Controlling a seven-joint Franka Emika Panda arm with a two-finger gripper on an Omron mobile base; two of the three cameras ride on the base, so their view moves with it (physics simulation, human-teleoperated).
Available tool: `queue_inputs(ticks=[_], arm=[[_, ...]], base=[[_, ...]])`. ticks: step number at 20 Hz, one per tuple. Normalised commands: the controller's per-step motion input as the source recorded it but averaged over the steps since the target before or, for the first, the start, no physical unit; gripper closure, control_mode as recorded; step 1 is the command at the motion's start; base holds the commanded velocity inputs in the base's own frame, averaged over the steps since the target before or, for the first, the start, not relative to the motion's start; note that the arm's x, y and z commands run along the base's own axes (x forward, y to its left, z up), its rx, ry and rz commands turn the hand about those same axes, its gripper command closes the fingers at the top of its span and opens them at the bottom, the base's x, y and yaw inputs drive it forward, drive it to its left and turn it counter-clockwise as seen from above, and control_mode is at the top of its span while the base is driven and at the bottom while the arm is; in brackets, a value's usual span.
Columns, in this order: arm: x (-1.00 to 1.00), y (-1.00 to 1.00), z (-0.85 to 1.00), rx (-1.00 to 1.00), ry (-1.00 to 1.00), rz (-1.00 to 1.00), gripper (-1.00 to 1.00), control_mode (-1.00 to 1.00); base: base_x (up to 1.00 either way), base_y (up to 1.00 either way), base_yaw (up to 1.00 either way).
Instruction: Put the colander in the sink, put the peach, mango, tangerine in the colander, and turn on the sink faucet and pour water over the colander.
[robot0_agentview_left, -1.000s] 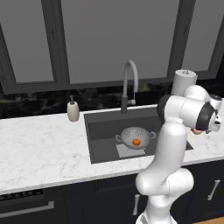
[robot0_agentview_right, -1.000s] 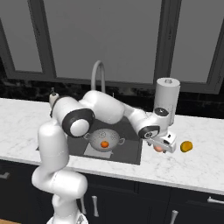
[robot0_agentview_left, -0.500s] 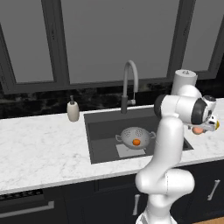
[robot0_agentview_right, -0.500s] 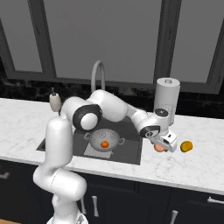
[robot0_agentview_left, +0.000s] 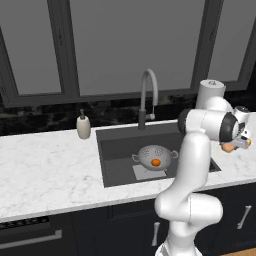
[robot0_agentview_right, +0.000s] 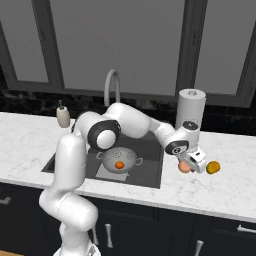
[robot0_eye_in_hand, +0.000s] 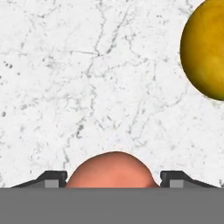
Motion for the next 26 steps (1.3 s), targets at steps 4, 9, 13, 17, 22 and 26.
queue_inputs(ticks=[4, 9, 13, 17, 22, 26], arm=[[-0.67, 0.16, 0.29, 0.00, -0.16, -0.05, 1.00, -1.00], [-0.51, 0.26, 0.59, -0.01, -0.23, 0.35, 1.00, -1.00], [-0.37, 0.34, 0.37, -0.10, -0.14, 0.63, 1.00, -1.00], [-0.29, 0.51, 0.28, -0.16, -0.14, 0.63, 1.00, -1.00], [-0.15, 0.78, 0.41, -0.21, -0.18, 0.58, 1.00, -1.00], [-0.14, 0.82, 0.44, -0.24, -0.26, 0.55, 1.00, -1.00]], base=[[0.00, 0.00, 0.00], [0.00, 0.00, 0.00], [0.00, 0.00, 0.00], [0.00, 0.00, 0.00], [0.00, 0.00, 0.00], [0.00, 0.00, 0.00]])
